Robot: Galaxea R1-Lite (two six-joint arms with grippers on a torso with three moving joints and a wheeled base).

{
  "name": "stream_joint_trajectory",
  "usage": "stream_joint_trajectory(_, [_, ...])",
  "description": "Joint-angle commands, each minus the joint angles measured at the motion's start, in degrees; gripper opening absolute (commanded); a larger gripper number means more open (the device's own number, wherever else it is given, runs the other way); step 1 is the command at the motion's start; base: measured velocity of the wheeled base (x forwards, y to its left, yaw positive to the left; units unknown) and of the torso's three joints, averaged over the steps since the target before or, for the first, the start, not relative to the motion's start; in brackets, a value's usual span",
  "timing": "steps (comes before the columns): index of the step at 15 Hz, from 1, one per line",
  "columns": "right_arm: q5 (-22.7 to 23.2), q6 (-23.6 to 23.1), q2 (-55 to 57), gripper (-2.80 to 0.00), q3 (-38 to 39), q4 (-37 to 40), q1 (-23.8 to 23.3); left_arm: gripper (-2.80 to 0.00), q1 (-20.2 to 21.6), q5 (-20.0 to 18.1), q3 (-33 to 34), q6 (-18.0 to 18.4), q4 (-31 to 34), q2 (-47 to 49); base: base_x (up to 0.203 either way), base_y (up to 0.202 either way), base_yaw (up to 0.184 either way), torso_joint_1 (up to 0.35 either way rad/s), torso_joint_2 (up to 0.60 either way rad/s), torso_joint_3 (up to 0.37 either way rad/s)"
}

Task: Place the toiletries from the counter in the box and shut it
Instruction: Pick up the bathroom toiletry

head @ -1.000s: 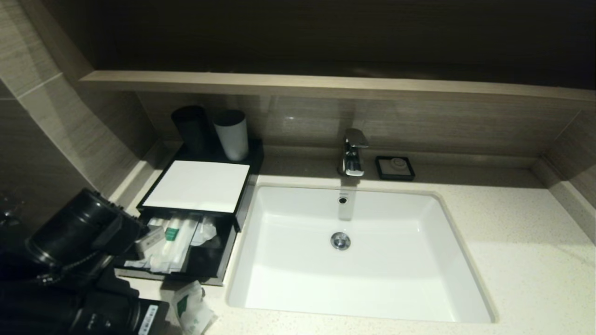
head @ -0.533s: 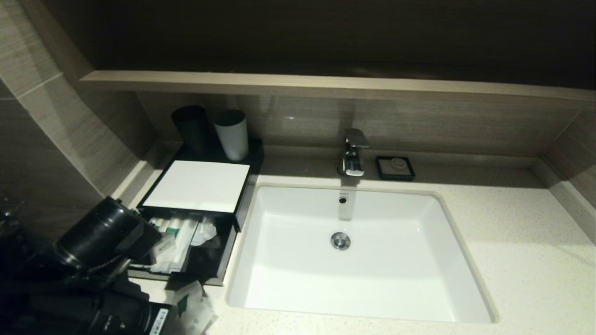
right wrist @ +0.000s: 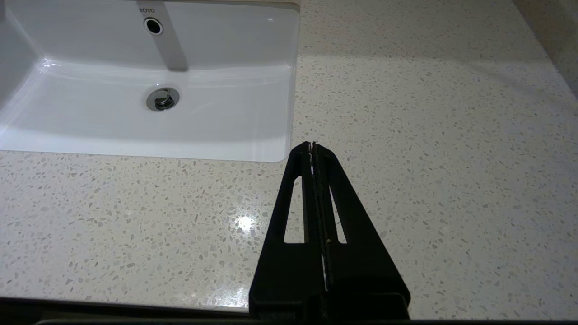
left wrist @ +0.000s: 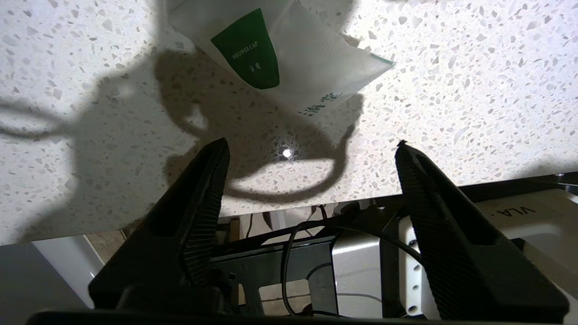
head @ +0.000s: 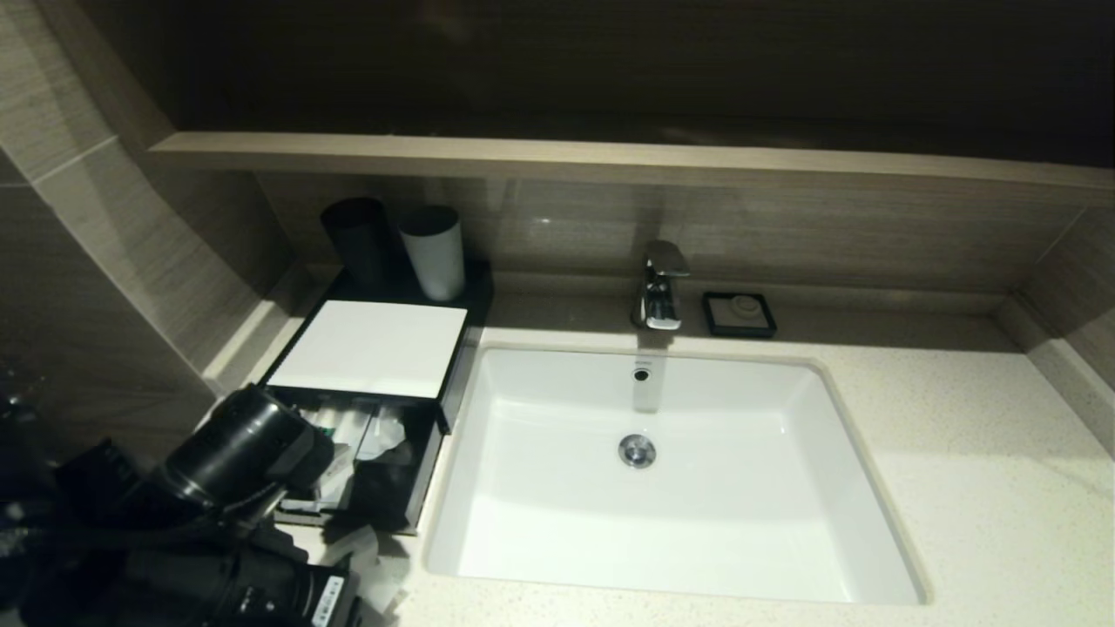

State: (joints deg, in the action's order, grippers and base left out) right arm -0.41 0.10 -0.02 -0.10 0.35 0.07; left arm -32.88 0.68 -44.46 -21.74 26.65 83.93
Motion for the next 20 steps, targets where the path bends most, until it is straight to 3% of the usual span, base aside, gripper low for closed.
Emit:
stream_joint_trajectory(1, [0.0, 0.0, 0.0, -2.8, 0.0, 0.0, 0.0, 0.0, 0.0, 0.0, 0.3, -0.1, -0.2, 1.5, 0.0, 0.0, 0.0, 0.0, 0.0, 0.0])
stream_joint_trajectory(20, [0.0, 0.0, 0.0, -2.8, 0.0, 0.0, 0.0, 0.0, 1.5, 2.7, 0.1, 1.3, -4.4, 8.8, 0.0, 0.0, 0.0, 0.0, 0.0, 0.0])
